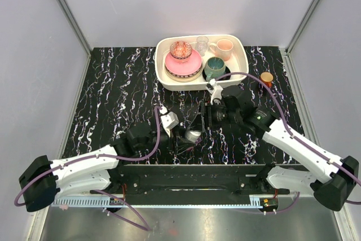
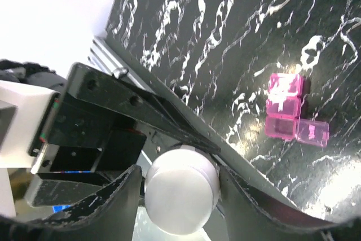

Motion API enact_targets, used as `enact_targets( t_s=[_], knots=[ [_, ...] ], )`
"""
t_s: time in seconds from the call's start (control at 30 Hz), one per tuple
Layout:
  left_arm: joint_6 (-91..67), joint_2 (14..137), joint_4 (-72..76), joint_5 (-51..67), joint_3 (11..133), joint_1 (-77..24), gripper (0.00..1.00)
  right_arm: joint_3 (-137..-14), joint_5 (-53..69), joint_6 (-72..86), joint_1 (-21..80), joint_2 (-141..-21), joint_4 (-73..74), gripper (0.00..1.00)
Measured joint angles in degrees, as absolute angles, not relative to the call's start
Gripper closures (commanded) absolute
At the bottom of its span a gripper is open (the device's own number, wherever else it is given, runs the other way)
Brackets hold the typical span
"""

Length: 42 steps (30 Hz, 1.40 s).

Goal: Sort the pills into containers

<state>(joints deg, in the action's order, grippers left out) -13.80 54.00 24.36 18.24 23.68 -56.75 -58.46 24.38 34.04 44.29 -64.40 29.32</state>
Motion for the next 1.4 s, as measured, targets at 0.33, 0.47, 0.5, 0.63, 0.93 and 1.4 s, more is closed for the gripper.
enact_targets(
  t_s=[0.33, 0.47, 0.5, 0.63, 0.93, 1.4],
  knots=[
    [-17.5, 53.3, 24.1, 17.0, 23.6, -57.1, 1.00, -54.3, 15.6, 41.7, 44.3, -58.5, 20.3, 0.25],
    [-20.9, 53.3, 24.1, 13.3, 23.6, -57.2, 1.00, -53.4, 9.9, 43.3, 44.5, -58.1, 18.4, 0.25],
    [-21.7, 53.2, 24.1, 12.5, 23.6, -57.3, 1.00, -53.1, 7.9, 43.4, 44.7, -57.7, 18.3, 0.25],
    [-25.0, 52.9, 24.1, 8.9, 23.6, -57.7, 1.00, -52.8, 0.9, 43.5, 45.6, -56.0, 18.2, 0.25],
    [-27.2, 53.0, 23.3, 5.6, 23.8, -58.0, 1.00, -52.8, -5.0, 43.4, 49.8, -57.5, 17.8, 0.26],
    [-27.4, 53.1, 22.5, 5.3, 24.1, -58.1, 1.00, -52.8, -5.0, 43.5, 50.9, -58.2, 16.9, 0.34]
  ],
)
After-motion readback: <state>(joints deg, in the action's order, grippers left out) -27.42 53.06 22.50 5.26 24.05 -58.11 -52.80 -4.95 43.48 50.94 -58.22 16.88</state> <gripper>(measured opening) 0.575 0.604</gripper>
